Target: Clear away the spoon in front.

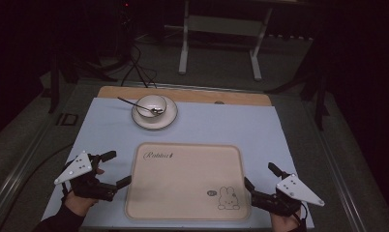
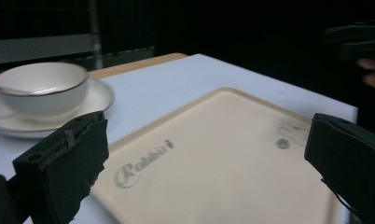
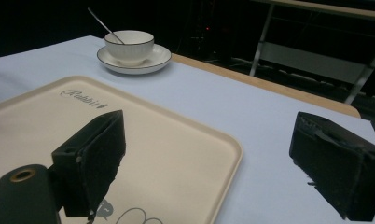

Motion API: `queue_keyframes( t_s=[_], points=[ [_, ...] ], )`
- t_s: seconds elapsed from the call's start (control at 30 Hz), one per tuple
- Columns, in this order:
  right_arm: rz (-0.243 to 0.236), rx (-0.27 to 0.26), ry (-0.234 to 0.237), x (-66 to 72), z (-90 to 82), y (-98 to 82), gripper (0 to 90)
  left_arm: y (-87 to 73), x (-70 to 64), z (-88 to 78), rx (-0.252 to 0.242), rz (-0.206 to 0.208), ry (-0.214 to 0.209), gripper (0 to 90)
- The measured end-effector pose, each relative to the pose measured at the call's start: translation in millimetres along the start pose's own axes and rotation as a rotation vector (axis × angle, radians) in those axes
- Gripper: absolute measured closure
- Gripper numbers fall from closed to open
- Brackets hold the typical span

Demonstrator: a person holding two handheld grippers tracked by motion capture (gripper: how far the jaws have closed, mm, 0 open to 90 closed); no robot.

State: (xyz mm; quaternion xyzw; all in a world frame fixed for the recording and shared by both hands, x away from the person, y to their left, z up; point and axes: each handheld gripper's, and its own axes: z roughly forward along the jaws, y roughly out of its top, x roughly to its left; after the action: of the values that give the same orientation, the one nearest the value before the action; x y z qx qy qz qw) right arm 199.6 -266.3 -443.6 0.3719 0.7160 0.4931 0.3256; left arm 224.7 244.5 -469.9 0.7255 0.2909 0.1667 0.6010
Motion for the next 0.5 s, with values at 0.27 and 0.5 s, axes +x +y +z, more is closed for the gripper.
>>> queue_keyframes(
  t_s=[0.27, 0.5],
  points=[
    [-0.004, -0.002, 0.007, 1.0, -0.8, 0.0, 10.6, 1.1, -4.2, 6.8, 0.057, 0.016, -0.045, 0.1],
    [-0.014, 0.004, 0.01, 3.5, -1.5, -0.3, 10.6, 5.2, -8.1, 10.6, 0.099, 0.027, -0.086, 0.1]
  ],
)
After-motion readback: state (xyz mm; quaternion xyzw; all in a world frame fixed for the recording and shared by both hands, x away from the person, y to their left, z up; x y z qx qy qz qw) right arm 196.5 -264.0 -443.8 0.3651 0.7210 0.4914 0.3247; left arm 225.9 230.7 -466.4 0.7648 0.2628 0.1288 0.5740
